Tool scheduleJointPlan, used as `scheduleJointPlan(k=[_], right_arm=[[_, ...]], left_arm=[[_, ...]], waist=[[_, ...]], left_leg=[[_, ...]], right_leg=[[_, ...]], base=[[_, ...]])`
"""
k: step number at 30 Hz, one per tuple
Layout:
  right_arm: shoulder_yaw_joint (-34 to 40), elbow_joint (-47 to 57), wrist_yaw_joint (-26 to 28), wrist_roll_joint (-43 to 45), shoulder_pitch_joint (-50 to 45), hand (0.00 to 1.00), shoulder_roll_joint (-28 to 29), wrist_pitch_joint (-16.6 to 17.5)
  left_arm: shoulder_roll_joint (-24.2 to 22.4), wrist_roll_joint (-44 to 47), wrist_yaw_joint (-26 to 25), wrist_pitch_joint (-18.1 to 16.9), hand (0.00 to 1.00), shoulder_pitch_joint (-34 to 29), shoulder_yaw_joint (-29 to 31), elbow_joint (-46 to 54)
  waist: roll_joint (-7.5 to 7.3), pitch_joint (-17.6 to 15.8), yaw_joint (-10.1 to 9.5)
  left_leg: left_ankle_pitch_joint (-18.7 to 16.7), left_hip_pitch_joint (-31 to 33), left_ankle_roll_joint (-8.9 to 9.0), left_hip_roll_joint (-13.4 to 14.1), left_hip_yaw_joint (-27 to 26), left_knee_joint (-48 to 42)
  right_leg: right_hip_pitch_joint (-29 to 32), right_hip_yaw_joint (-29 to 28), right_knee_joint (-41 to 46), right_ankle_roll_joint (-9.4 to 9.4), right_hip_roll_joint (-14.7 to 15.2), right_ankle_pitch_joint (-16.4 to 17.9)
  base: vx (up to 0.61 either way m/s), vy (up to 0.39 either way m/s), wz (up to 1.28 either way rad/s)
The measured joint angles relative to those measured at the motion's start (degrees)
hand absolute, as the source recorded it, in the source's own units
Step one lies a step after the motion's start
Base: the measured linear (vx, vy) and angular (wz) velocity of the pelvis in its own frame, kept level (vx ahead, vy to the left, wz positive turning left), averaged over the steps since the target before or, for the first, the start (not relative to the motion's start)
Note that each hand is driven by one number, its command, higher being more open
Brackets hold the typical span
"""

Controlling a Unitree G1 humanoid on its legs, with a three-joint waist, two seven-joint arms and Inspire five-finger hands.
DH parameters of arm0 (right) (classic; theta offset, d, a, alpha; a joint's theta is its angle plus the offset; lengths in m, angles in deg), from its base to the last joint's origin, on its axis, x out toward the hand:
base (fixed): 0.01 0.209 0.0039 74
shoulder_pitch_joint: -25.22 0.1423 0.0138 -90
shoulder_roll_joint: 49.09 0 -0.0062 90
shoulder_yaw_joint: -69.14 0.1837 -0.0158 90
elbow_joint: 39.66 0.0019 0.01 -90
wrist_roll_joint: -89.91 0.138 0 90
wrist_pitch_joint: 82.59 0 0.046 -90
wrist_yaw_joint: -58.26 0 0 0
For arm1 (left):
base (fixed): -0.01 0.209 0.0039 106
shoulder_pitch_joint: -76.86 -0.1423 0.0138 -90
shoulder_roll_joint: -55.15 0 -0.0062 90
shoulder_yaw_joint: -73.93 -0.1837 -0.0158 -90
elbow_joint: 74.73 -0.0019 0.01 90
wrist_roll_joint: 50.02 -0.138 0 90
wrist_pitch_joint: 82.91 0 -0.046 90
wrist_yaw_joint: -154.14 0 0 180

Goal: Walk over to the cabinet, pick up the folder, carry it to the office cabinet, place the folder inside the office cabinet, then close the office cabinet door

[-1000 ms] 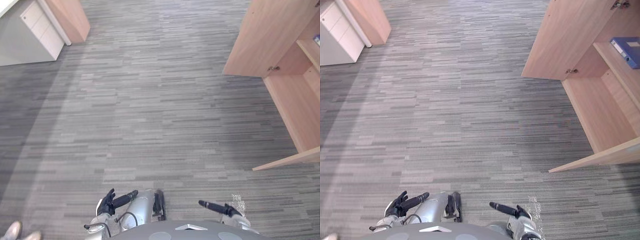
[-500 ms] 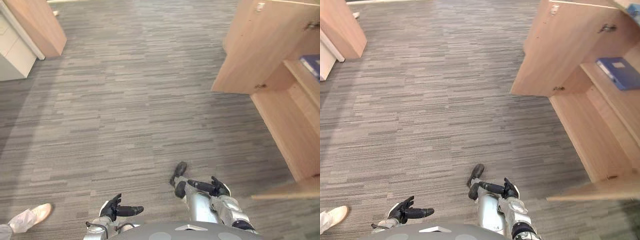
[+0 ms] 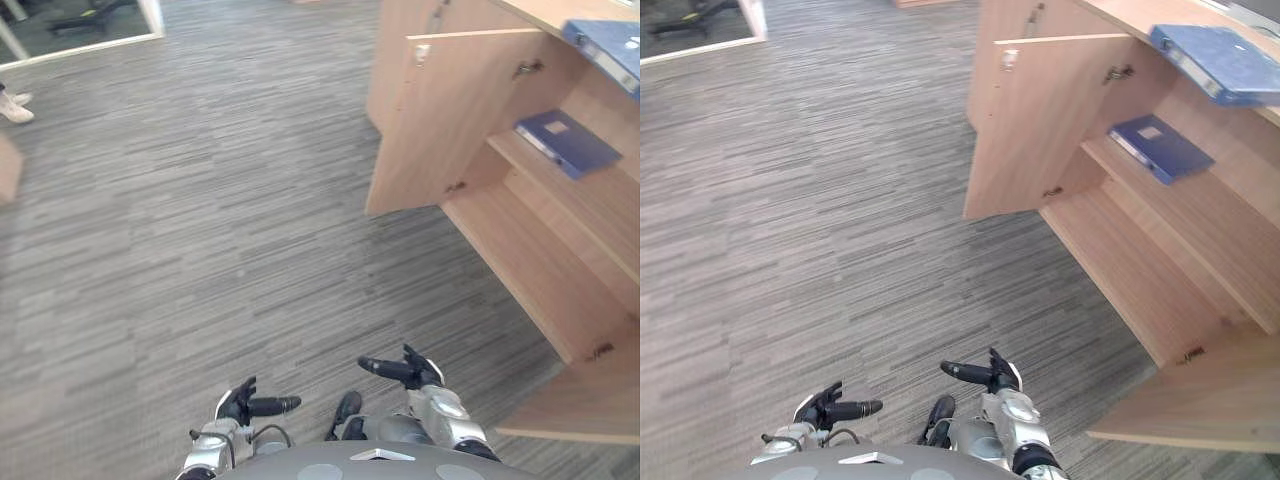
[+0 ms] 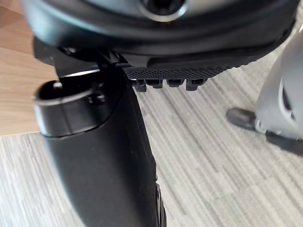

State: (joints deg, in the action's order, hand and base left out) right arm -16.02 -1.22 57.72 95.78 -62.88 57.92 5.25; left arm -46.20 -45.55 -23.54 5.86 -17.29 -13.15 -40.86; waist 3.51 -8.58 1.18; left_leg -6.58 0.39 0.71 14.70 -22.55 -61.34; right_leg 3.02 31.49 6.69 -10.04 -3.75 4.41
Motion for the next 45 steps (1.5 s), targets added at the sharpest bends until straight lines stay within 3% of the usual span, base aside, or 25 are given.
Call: scheduleJointPlan(k=[1,2,5,8,10,11,12,13,15,17,20,21,22,23,24,29,32,34,35,36,38,41,42,43,45], right_arm=[[-1.8,0.0,0.0,0.0,0.0,1.0,0.3,0.0],[-3.4,0.0,0.1,0.0,0.1,1.0,0.2,0.0],[-3.8,-1.2,0.2,0.0,0.4,1.0,-0.4,0.4],[-3.0,-2.2,-0.1,0.0,-1.1,1.0,-3.1,0.7],[-1.4,-1.9,-0.2,0.0,-3.0,1.0,-5.3,0.8],[-0.2,-1.7,-0.6,0.0,-4.3,1.0,-6.3,1.0],[0.4,-1.6,-0.5,0.0,-5.1,1.0,-6.8,1.0],[1.2,-1.4,-0.5,0.5,-6.2,1.0,-6.2,1.0],[1.4,-1.0,-0.4,0.8,-7.2,1.0,-5.0,1.1],[1.3,0.2,0.3,0.8,-8.2,1.0,-4.8,1.4],[1.2,0.0,1.0,-0.2,-8.1,1.0,-4.4,1.4],[1.3,-0.8,1.1,-0.6,-7.8,1.0,-4.3,1.6],[1.4,-1.8,1.1,-0.7,-7.4,1.0,-4.4,1.6],[1.5,-3.0,1.3,-1.2,-6.6,1.0,-5.1,1.3],[1.3,-4.7,1.6,-1.1,-6.1,1.0,-5.2,1.3],[-0.6,-4.7,2.0,-2.2,-6.4,1.0,-4.6,1.5],[-0.1,-4.4,2.3,-3.2,-5.9,1.0,-3.9,1.5],[1.7,-3.3,1.9,-3.2,-5.5,1.0,-3.6,1.8],[1.9,-2.6,1.2,-3.0,-5.7,1.0,-4.0,2.0],[1.9,-2.4,1.1,-2.4,-5.8,1.0,-4.1,2.2],[1.9,-2.0,1.0,-0.6,-5.5,1.0,-4.8,2.7],[3.8,-1.5,0.1,2.5,-4.6,1.0,-4.5,3.0],[5.4,-1.5,-0.3,3.5,-4.7,1.0,-4.1,3.0],[7.1,-1.4,-0.6,4.0,-5.3,1.0,-3.5,3.0],[9.5,-1.4,-0.8,4.9,-5.5,1.0,-3.3,2.9]], left_arm=[[-0.2,-0.1,-0.5,-0.1,1.0,-1.0,-1.1,2.8],[-0.1,0.0,-0.8,-0.3,1.0,-2.7,-1.4,6.9],[-0.3,1.1,-0.9,-1.0,1.0,-6.0,-1.3,11.7],[-0.7,1.8,-0.9,-1.2,1.0,-6.9,-1.2,12.5],[-2.2,1.7,-1.1,-1.2,1.0,-7.0,-0.7,12.4],[-2.7,1.7,-1.1,-1.2,1.0,-7.0,-0.5,12.4],[-3.2,1.7,-1.2,-1.1,1.0,-7.0,-0.4,12.3],[-2.8,1.9,-1.3,-1.1,1.0,-7.0,0.0,12.6],[-1.9,1.7,-1.3,-1.1,1.0,-7.1,0.2,13.3],[-2.1,1.7,-1.3,-1.2,1.0,-7.7,0.5,14.2],[-2.8,1.8,-1.2,-1.2,1.0,-9.5,2.5,14.8],[-2.9,1.9,-0.9,-1.8,1.0,-9.6,2.6,15.0],[-3.1,1.9,-0.9,-2.2,1.0,-9.7,2.6,15.0],[-4.7,1.8,-0.9,-2.5,1.0,-9.6,2.5,15.1],[-4.8,2.7,-0.6,-2.6,1.0,-9.2,2.2,14.3],[-3.1,2.6,-1.1,-2.7,1.0,-7.2,1.8,9.5],[0.2,2.6,-1.4,-2.6,1.0,-6.3,-2.7,7.9],[1.0,2.4,-1.9,-2.2,1.0,-5.3,-4.5,7.0],[1.0,2.4,-2.2,-2.2,1.0,-5.3,-5.2,6.5],[1.0,2.4,-2.3,-2.2,1.0,-5.1,-5.8,6.0],[1.1,2.5,-2.0,-2.2,1.0,-4.8,-8.2,5.2],[0.8,3.3,-1.8,-2.2,1.0,-4.2,-8.9,4.2],[0.6,3.9,-1.8,-2.2,1.0,-4.1,-8.7,4.1],[0.4,4.1,-1.9,-2.3,1.0,-4.2,-8.2,4.2],[-0.3,3.9,-2.0,-2.4,1.0,-3.8,-6.3,3.6]], waist=[[-0.58,-0.6,-1.2],[-0.72,-0.6,-2.3],[-0.64,-0.8,-3.09],[-0.47,-0.9,-2.24],[0.39,-1.0,-1.78],[1.38,-1.1,-1.91],[1.85,-1.2,-1.88],[0.52,-0.9,-2.19],[-1.35,-0.9,-2.65],[-1.64,-0.4,-2.64],[-2.0,0.8,-2.78],[-3.14,1.1,-2.97],[-3.04,1.8,-3.2],[-2.04,2.3,-3.39],[-1.82,2.5,-4.46],[-3.52,5.6,-4.07],[-5.93,5.1,-2.57],[-5.69,3.8,-1.48],[-5.72,3.5,-0.77],[-5.53,3.5,-0.72],[-4.36,3.0,-0.4],[-3.38,0.6,0.84],[-3.32,-0.1,0.92],[-3.44,-0.3,0.76],[-3.02,-1.0,0.72]], left_leg=[[-4.6,2.3,-1.52,0.9,-0.7,0.9],[-8.2,5.0,-1.25,1.0,0.6,4.3],[-10.4,9.6,1.02,-0.1,9.8,20.6],[-7.7,10.4,4.65,-2.6,21.3,39.8],[-5.0,10.0,6.72,-3.2,24.5,48.5],[0.0,8.6,9.51,-3.3,24.8,50.9],[2.6,8.1,8.8,-3.8,24.5,50.6],[3.5,7.9,8.49,-4.8,23.2,48.4],[1.1,7.0,8.62,-6.3,21.4,45.7],[-3.0,4.5,7.9,-7.0,17.3,43.2],[-3.6,3.2,7.53,-5.9,13.7,36.2],[-6.2,7.7,6.09,-7.6,17.6,29.4],[-8.3,8.1,5.26,-10.0,20.6,32.2],[-6.8,9.0,1.95,-13.5,24.4,37.9],[-5.0,9.0,1.83,-14.0,23.6,37.9],[-9.9,7.1,-0.23,-14.7,17.1,37.5],[-11.5,1.8,-1.93,-17.4,14.6,40.2],[-12.1,-4.0,-3.08,-18.2,14.2,43.2],[-12.5,-9.5,-3.68,-18.0,14.2,46.1],[-12.5,-12.4,-3.66,-17.7,14.1,48.1],[-12.5,-16.5,-3.64,-15.7,13.5,51.0],[-12.5,-19.5,-2.92,-13.6,13.5,51.5],[-12.6,-21.2,-2.2,-13.5,13.6,51.5],[-13.4,-22.9,-0.28,-13.8,13.8,51.2],[-14.7,-25.0,1.82,-13.9,15.3,49.1]], right_leg=[[-1.7,-4.6,-0.3,0.22,0.0,0.1],[-3.0,-9.2,0.0,0.76,0.0,0.4],[-4.2,-19.5,1.7,2.68,0.6,1.5],[-4.4,-28.7,3.8,6.45,3.6,3.8],[-4.9,-32.4,4.6,9.07,5.2,5.2],[-5.2,-34.6,6.0,11.55,5.7,6.5],[-5.7,-35.3,6.5,12.69,6.2,6.8],[-5.7,-34.9,8.1,12.86,7.3,7.1],[-5.4,-35.6,9.4,11.88,8.2,8.1],[-5.9,-40.4,9.4,12.02,8.6,8.0],[-6.7,-45.3,9.5,11.65,8.4,7.7],[-6.9,-48.3,9.8,11.5,9.4,7.8],[-6.5,-49.6,9.7,11.37,10.1,7.9],[-6.0,-51.5,9.1,11.47,10.5,8.4],[-6.0,-53.3,8.8,13.54,10.5,9.9],[-1.6,-55.1,15.5,15.5,11.4,10.7],[7.8,-51.8,37.7,23.07,11.8,7.2],[12.4,-43.6,49.3,18.31,14.9,-0.8],[14.5,-35.0,57.0,12.3,17.9,1.3],[15.9,-30.5,59.8,10.41,18.4,3.8],[18.7,-21.7,57.8,8.74,16.8,8.7],[21.9,-13.7,42.3,7.58,12.8,9.2],[21.9,-12.1,30.8,7.78,11.1,7.2],[20.5,-11.1,17.3,7.63,9.0,1.9],[17.2,-12.8,10.3,1.81,7.2,-11.8]], base=[[0.09,-0.023,-1.67],[-0.05,-0.096,-2.05],[-0.17,-0.073,-1.85],[0.18,0.361,-1.66],[0.24,0.471,-1.24],[0.14,0.376,-0.81],[0.22,0.46,-0.88],[0.28,0.39,-0.77],[0.31,0.314,-0.75],[0.35,0.266,-0.92],[0.3,0.097,-1.18],[0.04,-0.017,-1.02],[-0.08,0.076,-1.11],[-0.03,0.179,-1.39],[0.05,0.178,-1.36],[0.21,0.147,-0.78],[0.27,0.148,-0.31],[0.25,0.08,-0.13],[0.26,-0.008,-0.13],[0.23,-0.086,-0.14],[0.06,-0.163,-0.11],[0.3,-0.051,-0.06],[0.5,-0.091,-0.01],[0.51,-0.116,-0.01],[0.48,-0.137,0.0]])
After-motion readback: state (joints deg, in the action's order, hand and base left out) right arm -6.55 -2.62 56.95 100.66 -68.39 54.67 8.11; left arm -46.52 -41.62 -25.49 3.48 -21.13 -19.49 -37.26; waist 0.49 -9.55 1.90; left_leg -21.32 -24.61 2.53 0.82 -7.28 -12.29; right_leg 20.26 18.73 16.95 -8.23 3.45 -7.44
